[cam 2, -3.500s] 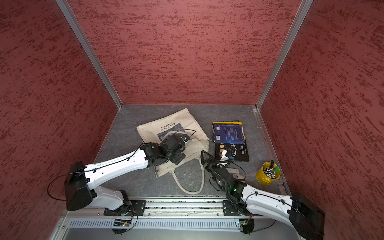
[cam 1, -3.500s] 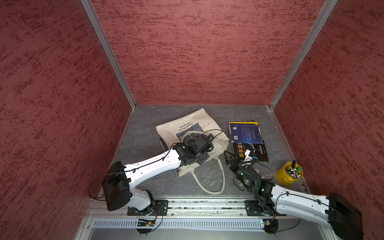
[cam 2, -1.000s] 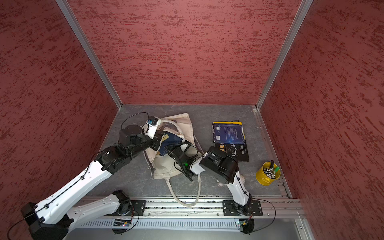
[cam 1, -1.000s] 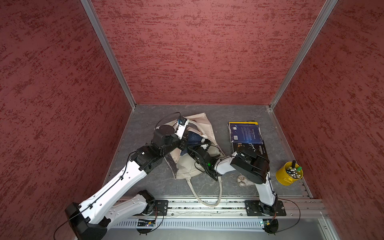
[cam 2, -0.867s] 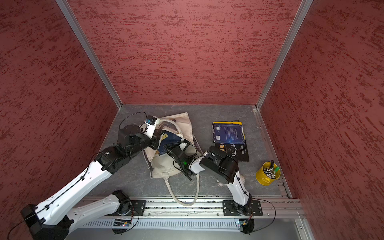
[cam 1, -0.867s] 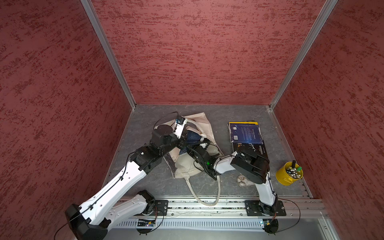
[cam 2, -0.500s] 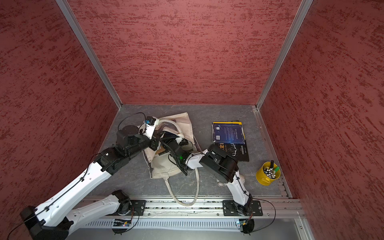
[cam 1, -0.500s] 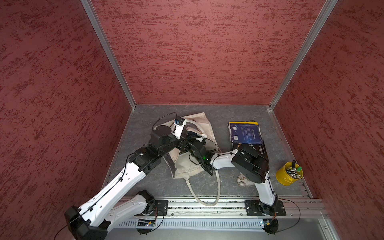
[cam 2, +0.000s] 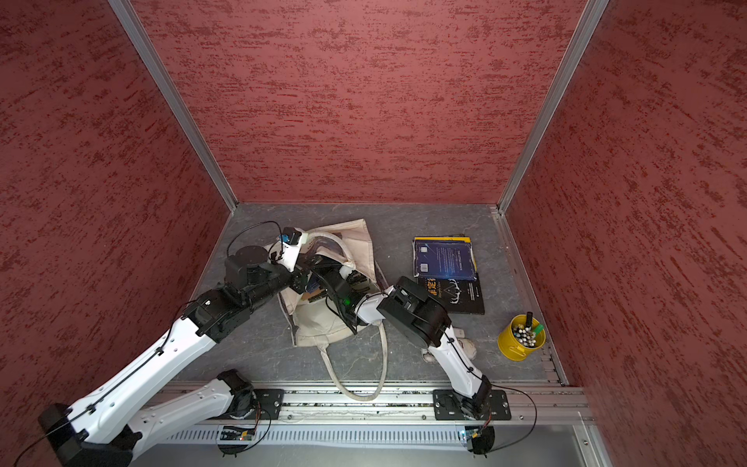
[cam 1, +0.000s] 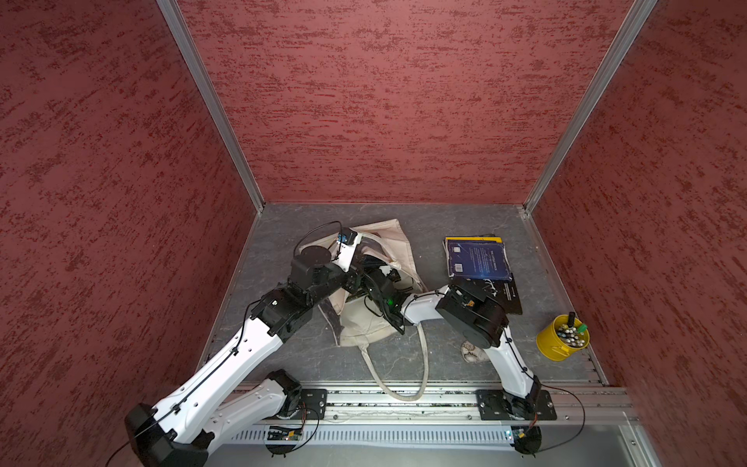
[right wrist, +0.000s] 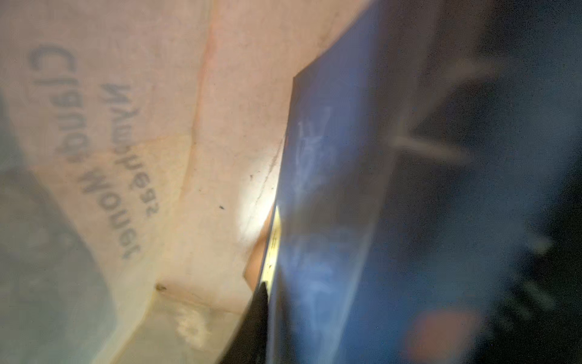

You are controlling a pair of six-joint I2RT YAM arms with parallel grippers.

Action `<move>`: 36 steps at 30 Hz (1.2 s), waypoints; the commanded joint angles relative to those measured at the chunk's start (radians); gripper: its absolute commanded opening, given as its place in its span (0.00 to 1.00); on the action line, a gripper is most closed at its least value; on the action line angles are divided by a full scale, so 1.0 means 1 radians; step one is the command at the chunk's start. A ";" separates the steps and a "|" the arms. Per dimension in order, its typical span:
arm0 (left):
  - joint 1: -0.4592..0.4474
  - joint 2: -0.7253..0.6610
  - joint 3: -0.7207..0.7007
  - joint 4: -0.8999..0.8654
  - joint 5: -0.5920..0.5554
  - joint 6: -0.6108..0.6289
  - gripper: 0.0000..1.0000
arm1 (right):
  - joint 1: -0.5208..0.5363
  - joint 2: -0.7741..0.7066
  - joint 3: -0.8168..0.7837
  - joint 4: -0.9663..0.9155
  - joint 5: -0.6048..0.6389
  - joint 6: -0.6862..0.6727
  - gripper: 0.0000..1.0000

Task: Take out the books from the canvas bag
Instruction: Pick up the book from the canvas bag.

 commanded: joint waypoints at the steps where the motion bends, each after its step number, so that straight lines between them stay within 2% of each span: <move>1: 0.000 -0.019 -0.001 0.087 0.027 -0.007 0.00 | -0.011 -0.037 -0.023 0.041 -0.003 -0.010 0.05; 2: 0.001 -0.018 -0.002 0.088 0.026 -0.006 0.00 | -0.010 -0.057 -0.039 0.053 -0.009 -0.017 0.00; 5: 0.006 -0.014 -0.007 0.098 0.017 -0.009 0.00 | 0.002 -0.141 -0.118 0.093 -0.003 -0.064 0.00; 11: 0.025 -0.021 -0.049 0.178 -0.024 -0.010 0.00 | 0.054 -0.357 -0.329 0.126 0.094 -0.202 0.00; 17: 0.048 0.001 -0.035 0.171 -0.031 -0.039 0.00 | 0.098 -0.566 -0.525 0.177 0.028 -0.366 0.00; 20: 0.057 -0.003 -0.032 0.172 -0.027 -0.047 0.00 | 0.126 -0.661 -0.658 0.266 0.042 -0.435 0.00; 22: 0.063 -0.005 -0.031 0.168 -0.026 -0.047 0.00 | 0.162 -0.723 -0.702 0.268 0.098 -0.522 0.00; 25: 0.067 0.000 -0.031 0.165 -0.030 -0.053 0.00 | 0.236 -0.835 -0.716 0.164 0.237 -0.620 0.00; 27: 0.069 0.002 -0.026 0.158 -0.035 -0.054 0.00 | 0.280 -0.906 -0.764 0.198 0.311 -0.661 0.00; 33: 0.074 0.006 -0.022 0.150 -0.048 -0.057 0.00 | 0.371 -1.093 -0.827 0.242 0.408 -0.788 0.00; 36: 0.075 0.007 -0.021 0.148 -0.051 -0.060 0.00 | 0.426 -1.180 -0.876 0.355 0.468 -0.891 0.00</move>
